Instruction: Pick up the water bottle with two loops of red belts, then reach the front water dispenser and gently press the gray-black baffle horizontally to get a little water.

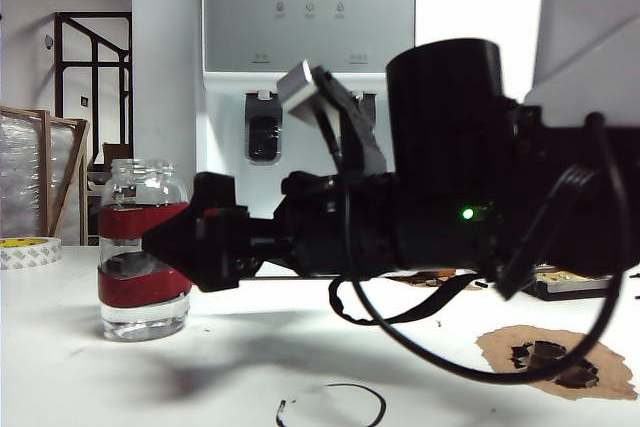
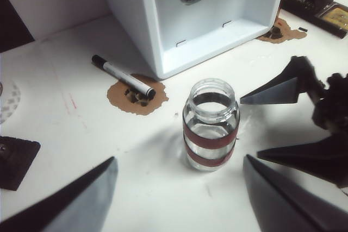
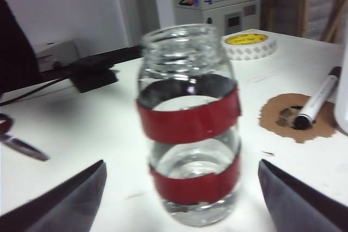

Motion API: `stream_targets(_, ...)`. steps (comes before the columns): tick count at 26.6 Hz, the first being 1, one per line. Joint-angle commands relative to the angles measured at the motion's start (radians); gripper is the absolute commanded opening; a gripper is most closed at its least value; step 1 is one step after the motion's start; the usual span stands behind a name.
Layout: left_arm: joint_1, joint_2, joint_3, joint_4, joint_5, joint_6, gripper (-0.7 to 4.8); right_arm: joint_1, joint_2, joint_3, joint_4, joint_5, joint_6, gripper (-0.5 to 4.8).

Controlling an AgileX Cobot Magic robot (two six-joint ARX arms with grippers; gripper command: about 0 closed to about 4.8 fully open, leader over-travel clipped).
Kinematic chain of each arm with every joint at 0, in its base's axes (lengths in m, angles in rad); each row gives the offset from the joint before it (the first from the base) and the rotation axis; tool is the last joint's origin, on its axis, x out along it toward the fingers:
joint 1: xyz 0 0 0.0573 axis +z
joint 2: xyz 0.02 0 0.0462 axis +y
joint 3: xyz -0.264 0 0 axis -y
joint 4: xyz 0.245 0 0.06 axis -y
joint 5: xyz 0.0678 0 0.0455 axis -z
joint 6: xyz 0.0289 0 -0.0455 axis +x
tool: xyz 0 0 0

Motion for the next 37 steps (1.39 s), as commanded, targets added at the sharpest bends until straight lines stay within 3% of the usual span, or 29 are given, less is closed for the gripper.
stream_targets(1,0.001,0.002,0.006,0.034,0.002,0.003,3.74,0.003,0.016,0.041,0.011,-0.005,0.031,4.79)
stream_targets(9,0.001,0.002,0.006,0.050,0.008,0.003,3.74,0.004,0.042,0.095,-0.023,-0.006,0.046,4.79)
stream_targets(13,0.000,0.002,0.006,0.054,0.024,0.003,3.74,0.012,0.055,0.142,-0.096,-0.054,0.045,4.79)
stream_targets(32,0.000,0.002,0.006,0.053,0.028,0.003,3.74,0.037,0.169,0.266,-0.147,-0.025,0.045,4.79)
stream_targets(35,0.000,0.002,0.007,0.054,0.028,0.003,3.74,0.037,0.169,0.266,-0.115,-0.029,0.046,3.96)
stream_targets(37,0.000,0.002,0.007,0.051,0.028,0.003,3.74,0.037,0.169,0.266,-0.109,-0.032,0.046,3.98)
